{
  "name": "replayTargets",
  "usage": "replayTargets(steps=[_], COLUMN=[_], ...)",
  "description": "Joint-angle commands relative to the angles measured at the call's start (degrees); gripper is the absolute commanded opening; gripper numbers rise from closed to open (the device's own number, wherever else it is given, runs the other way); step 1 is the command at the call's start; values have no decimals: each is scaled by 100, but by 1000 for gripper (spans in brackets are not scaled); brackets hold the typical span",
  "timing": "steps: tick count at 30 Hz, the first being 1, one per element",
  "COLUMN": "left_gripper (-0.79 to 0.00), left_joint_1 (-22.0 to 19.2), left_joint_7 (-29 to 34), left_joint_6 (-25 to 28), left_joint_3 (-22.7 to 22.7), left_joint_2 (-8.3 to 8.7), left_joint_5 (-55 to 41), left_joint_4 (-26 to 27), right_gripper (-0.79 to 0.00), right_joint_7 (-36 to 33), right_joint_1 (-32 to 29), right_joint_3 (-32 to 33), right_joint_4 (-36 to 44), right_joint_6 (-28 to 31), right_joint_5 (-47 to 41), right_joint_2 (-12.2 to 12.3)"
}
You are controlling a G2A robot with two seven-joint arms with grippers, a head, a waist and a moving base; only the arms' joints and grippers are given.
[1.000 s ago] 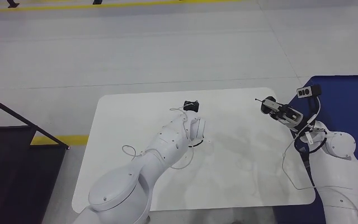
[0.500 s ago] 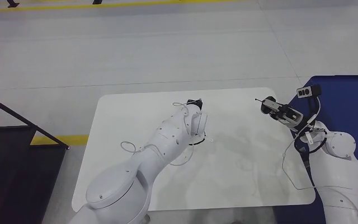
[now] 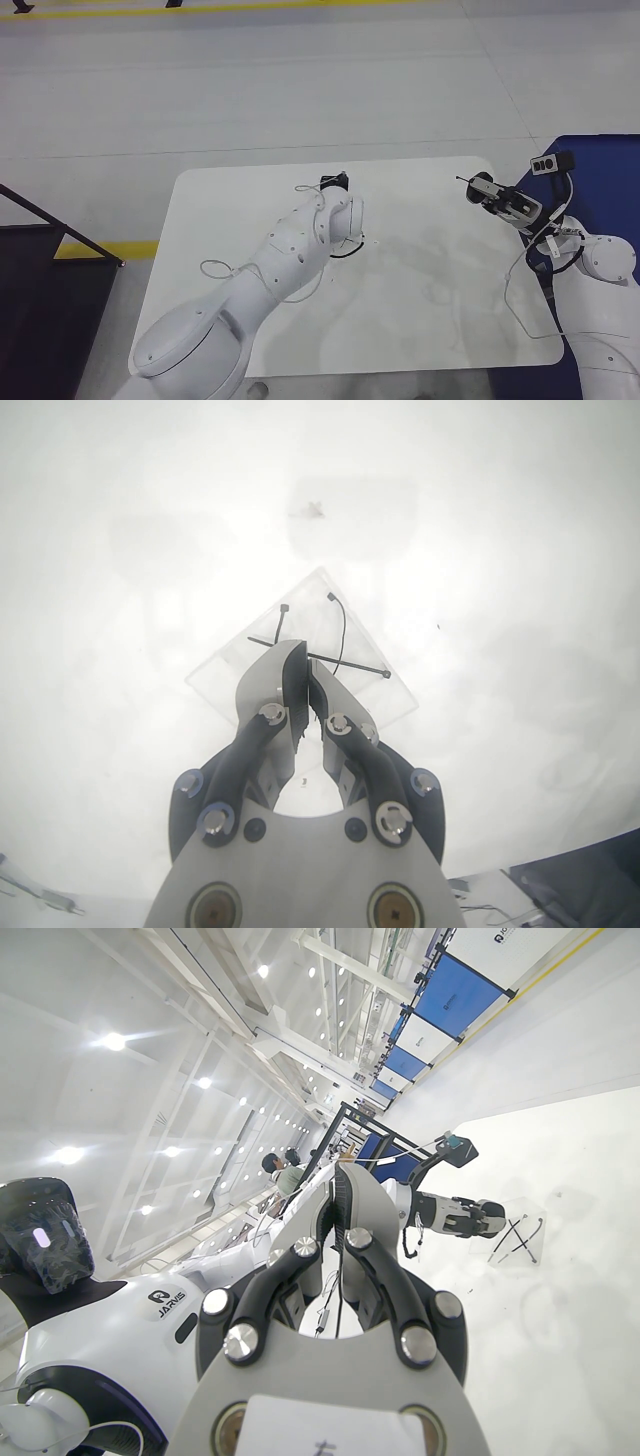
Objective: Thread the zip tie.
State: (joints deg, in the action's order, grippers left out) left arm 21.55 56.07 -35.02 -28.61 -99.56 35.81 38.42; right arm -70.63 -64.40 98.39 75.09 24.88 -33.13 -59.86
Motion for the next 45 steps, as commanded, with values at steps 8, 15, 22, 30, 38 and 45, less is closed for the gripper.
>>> replayTargets(steps=[8,15,22,30,38,45], left_gripper=[-751,-693,-677,-693,-674,-643], left_joint_1=[212,333,327,276,195,161], left_joint_7=[240,-78,-103,-127,-220,-279], left_joint_6=[-175,-400,-24,408,524,462], left_joint_3=[-112,48,76,-37,-125,-144], left_joint_2=[134,96,-14,-167,-287,-383], left_joint_5=[386,992,1111,926,918,1034], left_joint_4=[419,518,208,-224,-554,-727], right_gripper=[-785,-785,-785,-785,-785,-785], right_joint_7=[0,0,0,0,0,0], right_joint_1=[0,0,0,0,0,0], right_joint_3=[0,0,0,0,0,0], right_joint_4=[0,0,0,0,0,0], right_joint_6=[0,0,0,0,0,0], right_joint_5=[0,0,0,0,0,0], right_joint_2=[0,0,0,0,0,0])
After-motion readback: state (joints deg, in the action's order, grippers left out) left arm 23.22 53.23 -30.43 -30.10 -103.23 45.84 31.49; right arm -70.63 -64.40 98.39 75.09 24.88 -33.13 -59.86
